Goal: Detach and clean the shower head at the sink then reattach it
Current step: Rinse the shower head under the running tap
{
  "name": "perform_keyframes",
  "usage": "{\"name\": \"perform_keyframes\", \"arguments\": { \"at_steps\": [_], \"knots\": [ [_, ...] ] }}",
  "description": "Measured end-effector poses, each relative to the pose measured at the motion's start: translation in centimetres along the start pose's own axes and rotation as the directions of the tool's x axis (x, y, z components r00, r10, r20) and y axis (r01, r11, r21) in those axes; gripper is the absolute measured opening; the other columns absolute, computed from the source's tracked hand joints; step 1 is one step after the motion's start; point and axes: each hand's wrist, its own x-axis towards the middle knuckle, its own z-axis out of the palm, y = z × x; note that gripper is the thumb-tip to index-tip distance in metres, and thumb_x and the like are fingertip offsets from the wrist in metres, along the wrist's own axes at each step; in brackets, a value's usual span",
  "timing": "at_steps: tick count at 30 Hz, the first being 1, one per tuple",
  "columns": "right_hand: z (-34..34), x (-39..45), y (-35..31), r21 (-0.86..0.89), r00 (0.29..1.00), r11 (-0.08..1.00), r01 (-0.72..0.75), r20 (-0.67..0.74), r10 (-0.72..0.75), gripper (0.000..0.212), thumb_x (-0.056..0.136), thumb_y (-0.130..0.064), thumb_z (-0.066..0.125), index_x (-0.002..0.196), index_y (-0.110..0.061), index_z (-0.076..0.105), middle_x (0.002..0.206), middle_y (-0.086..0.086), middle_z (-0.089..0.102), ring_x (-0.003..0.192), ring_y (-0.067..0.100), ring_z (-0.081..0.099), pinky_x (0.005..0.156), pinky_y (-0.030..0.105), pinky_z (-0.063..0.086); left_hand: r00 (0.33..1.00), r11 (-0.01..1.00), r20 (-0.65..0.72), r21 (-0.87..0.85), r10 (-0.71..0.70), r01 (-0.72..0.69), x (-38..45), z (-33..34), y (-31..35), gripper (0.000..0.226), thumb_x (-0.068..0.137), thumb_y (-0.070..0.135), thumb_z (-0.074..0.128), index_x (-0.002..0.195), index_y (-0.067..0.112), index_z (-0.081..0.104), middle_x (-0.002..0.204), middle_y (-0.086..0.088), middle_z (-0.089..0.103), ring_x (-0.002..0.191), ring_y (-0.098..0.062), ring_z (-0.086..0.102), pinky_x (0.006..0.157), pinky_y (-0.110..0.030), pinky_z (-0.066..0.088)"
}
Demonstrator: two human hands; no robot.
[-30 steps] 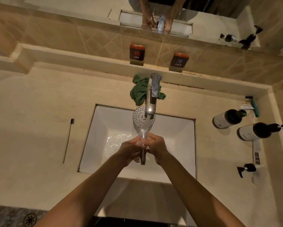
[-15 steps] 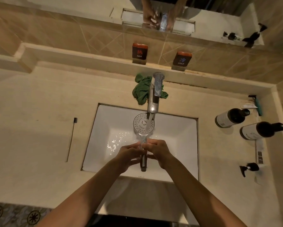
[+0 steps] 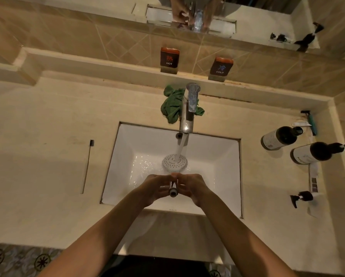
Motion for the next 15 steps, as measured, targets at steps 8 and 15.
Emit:
{"name": "perform_keyframes", "arguments": {
  "at_steps": [8,15],
  "knots": [
    [0.4,-0.5,1.4,-0.011,0.996,0.999,0.05,0.07,-0.049,0.02,0.092,-0.017,0.074,0.109,-0.008,0.078,0.107,0.01,0.079,0.104,0.026,0.074,0.079,0.035,0.061,1.0,0.99,0.025,0.139,0.008,-0.011,-0.9,-0.3,-0.4,0.032,0.084,0.015,0.074,0.115,0.023,0.077,0.106,-0.009,0.078,0.1,-0.023,0.074,0.075,-0.026,0.058],
    [0.2,-1.2,0.9,-0.006,0.99,0.992,0.128,0.066,-0.127,0.021,0.093,-0.011,0.072,0.114,-0.008,0.075,0.106,0.01,0.08,0.099,0.026,0.076,0.078,0.036,0.061,0.999,0.996,0.044,0.089,0.002,-0.006,-0.7,0.2,-0.4,0.047,0.084,0.006,0.072,0.125,0.029,0.071,0.117,-0.011,0.074,0.113,-0.026,0.068,0.087,-0.038,0.054]
  ]
}}
